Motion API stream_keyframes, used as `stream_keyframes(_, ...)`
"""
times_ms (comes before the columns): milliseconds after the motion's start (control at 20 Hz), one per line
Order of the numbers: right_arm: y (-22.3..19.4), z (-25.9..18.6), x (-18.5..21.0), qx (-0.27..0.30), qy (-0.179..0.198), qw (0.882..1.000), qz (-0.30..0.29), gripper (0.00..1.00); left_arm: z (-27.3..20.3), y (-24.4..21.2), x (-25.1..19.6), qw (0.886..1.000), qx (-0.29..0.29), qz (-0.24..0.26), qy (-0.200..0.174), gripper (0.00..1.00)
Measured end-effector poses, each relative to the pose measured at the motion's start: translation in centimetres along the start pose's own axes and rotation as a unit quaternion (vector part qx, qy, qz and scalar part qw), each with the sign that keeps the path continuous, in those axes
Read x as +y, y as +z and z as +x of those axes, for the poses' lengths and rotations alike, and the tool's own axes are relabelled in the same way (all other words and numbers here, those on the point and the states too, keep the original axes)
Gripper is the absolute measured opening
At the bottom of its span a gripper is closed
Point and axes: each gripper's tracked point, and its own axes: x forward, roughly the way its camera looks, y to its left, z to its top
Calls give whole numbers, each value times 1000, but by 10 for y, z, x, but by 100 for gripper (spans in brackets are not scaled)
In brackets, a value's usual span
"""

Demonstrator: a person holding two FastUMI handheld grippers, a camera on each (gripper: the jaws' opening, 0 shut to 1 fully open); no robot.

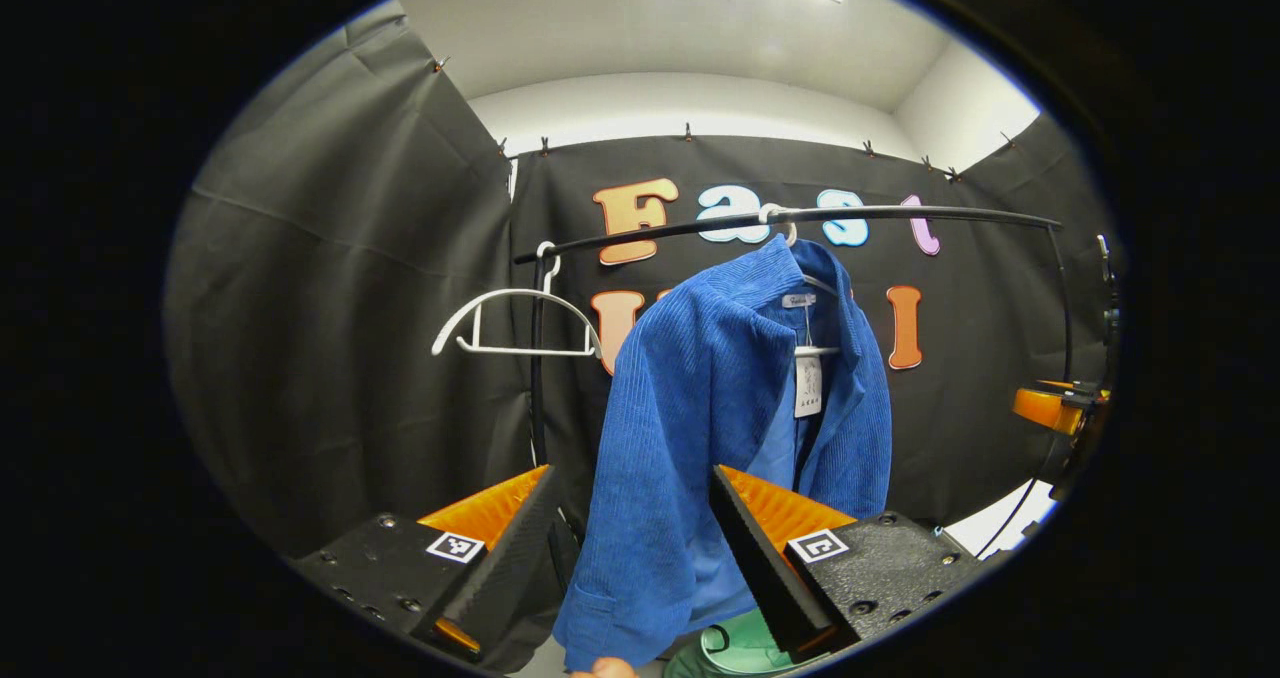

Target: Grasp the clothes on the hanger with both hands and then place them into the laundry hamper below.

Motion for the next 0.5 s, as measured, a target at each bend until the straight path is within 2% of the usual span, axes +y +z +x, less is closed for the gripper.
stream_keyframes(200,-10,16,26,10,29,1000,6,98,3,0,-7,1000,-1,0,-6,93)
stream_keyframes(250,-13,20,33,12,36,999,8,89,3,0,-8,1000,-1,-1,-7,93)
stream_keyframes(500,-23,46,70,29,73,997,16,89,3,-2,-11,1000,5,4,-5,93)
